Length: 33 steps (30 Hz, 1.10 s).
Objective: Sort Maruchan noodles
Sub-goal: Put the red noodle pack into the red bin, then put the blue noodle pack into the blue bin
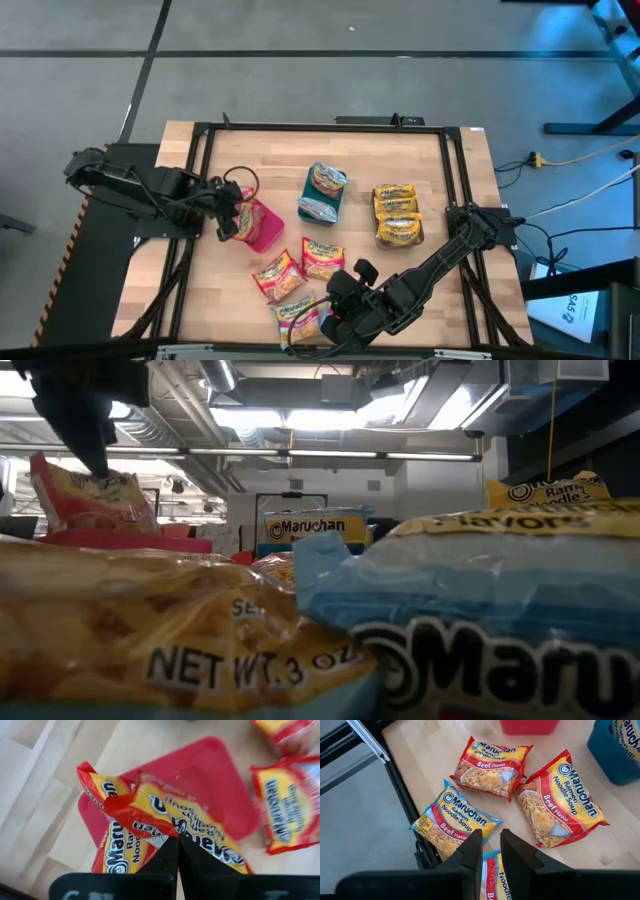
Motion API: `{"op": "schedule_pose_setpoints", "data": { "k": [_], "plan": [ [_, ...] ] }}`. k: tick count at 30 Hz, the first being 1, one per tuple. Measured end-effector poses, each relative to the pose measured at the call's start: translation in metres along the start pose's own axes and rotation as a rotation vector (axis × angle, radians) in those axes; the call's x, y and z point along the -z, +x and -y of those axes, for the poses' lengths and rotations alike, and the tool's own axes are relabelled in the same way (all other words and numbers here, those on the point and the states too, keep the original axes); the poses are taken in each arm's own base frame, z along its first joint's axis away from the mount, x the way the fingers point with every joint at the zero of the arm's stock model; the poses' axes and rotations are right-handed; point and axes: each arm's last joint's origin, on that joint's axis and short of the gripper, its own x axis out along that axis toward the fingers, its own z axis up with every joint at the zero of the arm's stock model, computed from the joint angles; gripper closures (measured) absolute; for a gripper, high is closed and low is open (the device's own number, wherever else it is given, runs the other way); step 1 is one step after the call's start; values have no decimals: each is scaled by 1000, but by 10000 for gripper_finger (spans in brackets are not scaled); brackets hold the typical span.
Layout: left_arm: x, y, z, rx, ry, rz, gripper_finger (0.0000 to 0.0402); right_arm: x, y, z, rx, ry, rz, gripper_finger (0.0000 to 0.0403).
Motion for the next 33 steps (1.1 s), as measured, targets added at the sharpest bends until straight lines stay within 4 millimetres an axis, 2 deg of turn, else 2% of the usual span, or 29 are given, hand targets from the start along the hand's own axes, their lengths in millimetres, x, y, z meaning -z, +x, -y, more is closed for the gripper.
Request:
{"op": "schedule_pose_setpoints", "data": {
  "k": [11,19,26,33],
  "plan": [
    [-12,27,14,-24,62,-76,401,0,0,0,-1,-1,-1,336],
    [-12,31,15,-50,60,-88,401,0,0,0,0,-1,-1,336],
    [-11,19,10,-50,-26,-16,377,0,0,0,-1,-1,-3,336],
    [-14,-11,5,1,-46,53,352,1,0,0,-1,-5,-4,336]
  ]
}}
